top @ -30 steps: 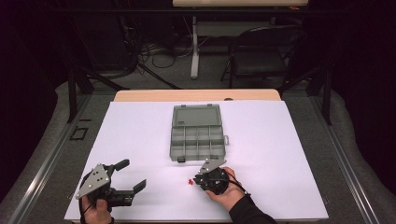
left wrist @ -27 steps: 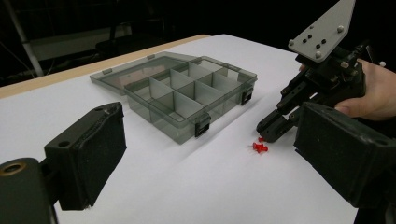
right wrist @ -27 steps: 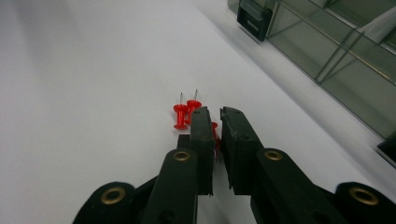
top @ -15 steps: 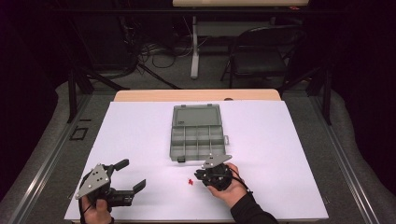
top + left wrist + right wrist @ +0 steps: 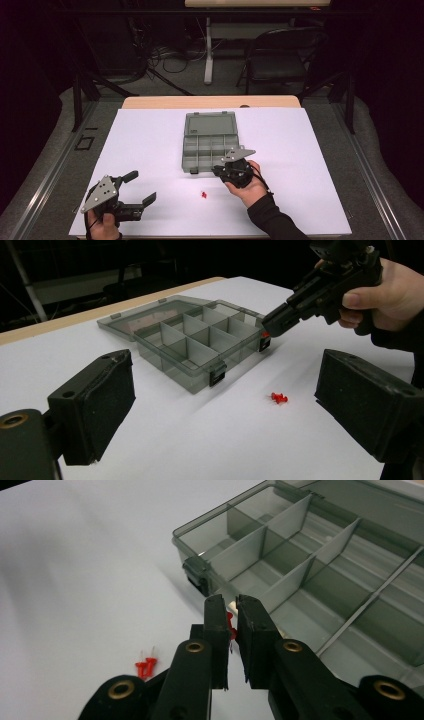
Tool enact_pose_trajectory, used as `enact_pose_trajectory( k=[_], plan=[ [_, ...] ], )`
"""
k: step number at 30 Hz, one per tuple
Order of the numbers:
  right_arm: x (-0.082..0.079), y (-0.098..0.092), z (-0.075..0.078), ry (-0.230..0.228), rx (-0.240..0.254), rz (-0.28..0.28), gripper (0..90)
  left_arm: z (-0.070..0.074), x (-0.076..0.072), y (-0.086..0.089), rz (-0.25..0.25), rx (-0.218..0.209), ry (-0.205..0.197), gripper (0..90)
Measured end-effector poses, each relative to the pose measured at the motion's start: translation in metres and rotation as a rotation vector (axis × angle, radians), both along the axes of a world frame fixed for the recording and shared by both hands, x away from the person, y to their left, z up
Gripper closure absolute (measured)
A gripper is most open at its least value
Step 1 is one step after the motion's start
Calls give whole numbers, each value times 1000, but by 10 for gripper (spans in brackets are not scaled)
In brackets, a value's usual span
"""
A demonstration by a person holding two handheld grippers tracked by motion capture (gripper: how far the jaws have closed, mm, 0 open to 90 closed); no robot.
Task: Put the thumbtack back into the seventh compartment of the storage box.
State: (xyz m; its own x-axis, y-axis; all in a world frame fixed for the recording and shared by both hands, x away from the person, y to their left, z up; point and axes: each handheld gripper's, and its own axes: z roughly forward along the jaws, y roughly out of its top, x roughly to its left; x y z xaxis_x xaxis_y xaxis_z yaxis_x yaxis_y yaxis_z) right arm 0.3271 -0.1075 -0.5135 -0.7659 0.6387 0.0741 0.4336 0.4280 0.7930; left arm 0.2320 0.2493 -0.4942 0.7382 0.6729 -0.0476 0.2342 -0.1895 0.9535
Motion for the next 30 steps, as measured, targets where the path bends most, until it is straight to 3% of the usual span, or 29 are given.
enact_pose_trajectory(
  k=[12,30],
  plan=[
    [23,5,7,-10,-31,-43,835,0,0,1,-1,3,3,88],
    [40,6,-3,7,-53,-96,831,0,0,2,0,3,3,88]
  ],
)
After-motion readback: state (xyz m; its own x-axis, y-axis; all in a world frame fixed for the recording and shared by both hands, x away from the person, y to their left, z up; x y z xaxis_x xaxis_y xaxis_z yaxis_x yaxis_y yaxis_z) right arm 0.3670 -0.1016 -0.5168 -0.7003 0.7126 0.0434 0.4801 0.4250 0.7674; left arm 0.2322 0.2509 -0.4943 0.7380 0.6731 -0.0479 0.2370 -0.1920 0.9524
